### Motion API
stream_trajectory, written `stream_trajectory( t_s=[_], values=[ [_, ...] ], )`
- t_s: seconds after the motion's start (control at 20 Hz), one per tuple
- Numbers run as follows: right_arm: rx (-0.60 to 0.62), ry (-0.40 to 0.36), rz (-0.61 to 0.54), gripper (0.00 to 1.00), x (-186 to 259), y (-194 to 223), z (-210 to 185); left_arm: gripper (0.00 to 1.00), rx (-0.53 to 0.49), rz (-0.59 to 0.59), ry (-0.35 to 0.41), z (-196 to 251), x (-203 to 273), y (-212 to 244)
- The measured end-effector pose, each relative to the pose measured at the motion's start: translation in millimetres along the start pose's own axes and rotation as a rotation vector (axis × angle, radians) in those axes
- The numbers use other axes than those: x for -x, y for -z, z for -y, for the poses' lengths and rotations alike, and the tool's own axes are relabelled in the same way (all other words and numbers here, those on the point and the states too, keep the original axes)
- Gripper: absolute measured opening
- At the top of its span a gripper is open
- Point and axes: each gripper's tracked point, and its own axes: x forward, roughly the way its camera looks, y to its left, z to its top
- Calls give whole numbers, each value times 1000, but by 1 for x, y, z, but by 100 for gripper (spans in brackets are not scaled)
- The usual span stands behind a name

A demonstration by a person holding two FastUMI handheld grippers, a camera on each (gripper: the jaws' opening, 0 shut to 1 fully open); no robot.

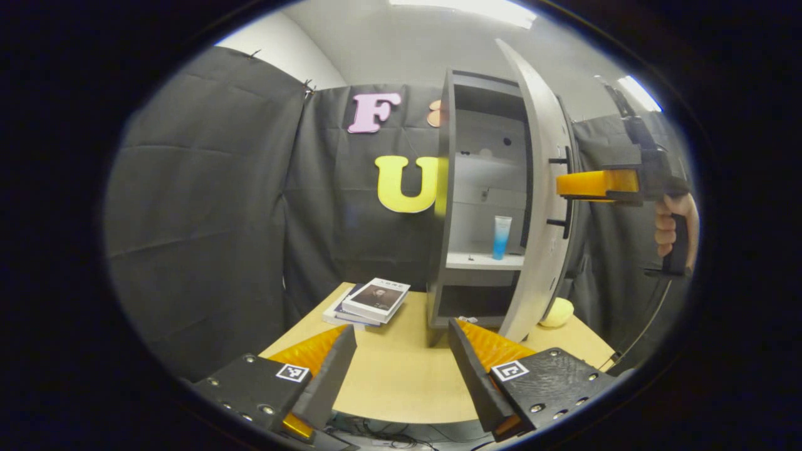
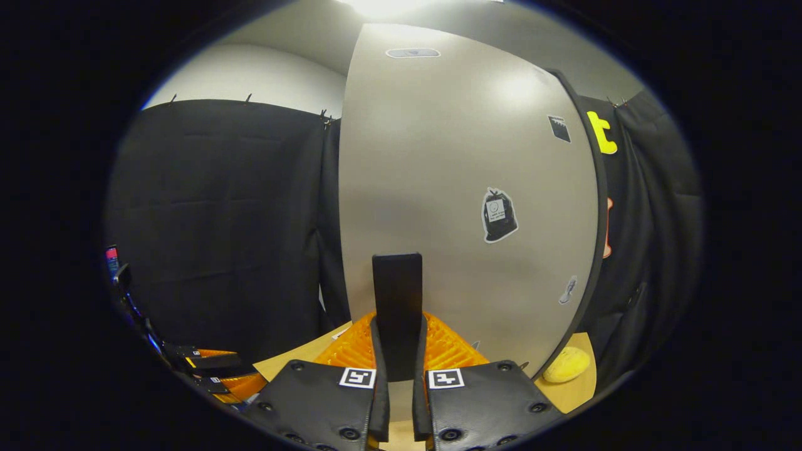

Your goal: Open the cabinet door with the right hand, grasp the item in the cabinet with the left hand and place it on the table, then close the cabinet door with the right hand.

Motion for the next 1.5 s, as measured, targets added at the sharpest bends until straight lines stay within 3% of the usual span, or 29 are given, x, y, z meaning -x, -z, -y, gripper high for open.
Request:
stream_trajectory(
  t_s=[0.6,1.1,1.3,1.5],
  values=[
    [-12,59,-43,16,44,2,44,89,7,-7,118,47,-22,-1],
    [12,205,-13,15,82,5,86,90,-23,-33,217,90,-32,4],
    [57,302,-12,15,100,4,119,89,-24,-39,248,103,-34,9],
    [23,374,13,14,110,5,137,89,-6,-61,268,112,-37,17]
  ],
)
